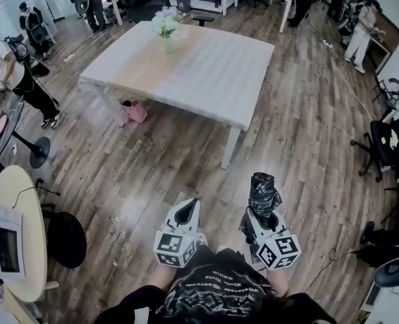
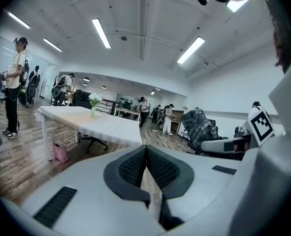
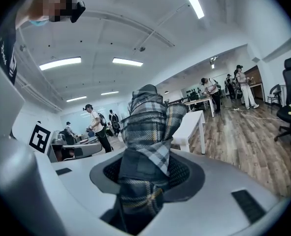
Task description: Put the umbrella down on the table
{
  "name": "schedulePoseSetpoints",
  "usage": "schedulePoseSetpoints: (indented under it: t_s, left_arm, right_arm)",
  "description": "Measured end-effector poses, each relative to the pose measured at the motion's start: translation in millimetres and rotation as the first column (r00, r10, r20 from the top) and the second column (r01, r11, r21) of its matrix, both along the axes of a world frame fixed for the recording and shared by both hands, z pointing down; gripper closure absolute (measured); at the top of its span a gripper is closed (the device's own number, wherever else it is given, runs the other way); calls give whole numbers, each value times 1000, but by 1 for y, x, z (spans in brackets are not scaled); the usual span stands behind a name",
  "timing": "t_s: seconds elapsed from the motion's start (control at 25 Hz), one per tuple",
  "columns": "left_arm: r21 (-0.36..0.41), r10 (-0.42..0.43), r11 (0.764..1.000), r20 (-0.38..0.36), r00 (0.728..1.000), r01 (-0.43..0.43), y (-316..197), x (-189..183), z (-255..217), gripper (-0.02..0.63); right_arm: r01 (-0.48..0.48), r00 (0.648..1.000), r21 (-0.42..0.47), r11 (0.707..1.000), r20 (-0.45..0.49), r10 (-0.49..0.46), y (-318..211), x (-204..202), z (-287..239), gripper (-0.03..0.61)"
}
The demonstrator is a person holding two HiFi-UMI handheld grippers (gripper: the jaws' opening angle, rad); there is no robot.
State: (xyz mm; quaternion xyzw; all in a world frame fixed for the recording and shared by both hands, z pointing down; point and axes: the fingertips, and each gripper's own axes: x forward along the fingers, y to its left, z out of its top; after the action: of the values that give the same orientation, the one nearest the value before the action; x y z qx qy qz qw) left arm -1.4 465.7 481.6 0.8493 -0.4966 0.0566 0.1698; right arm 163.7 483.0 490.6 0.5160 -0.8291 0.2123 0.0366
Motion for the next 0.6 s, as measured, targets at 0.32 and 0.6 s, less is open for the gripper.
schedulePoseSetpoints:
  t_s: [0.32, 0.6]
  left_arm:
    - [-14, 41, 999, 11, 999, -41, -23, -24, 13, 594]
    - [-44, 59, 997, 23, 998, -58, -38, -32, 27, 594]
  right_arm:
    - [-65, 998, 13, 998, 0, 65, -19, -16, 7, 390]
    - [-61, 998, 9, 998, -29, 61, -34, -26, 11, 390]
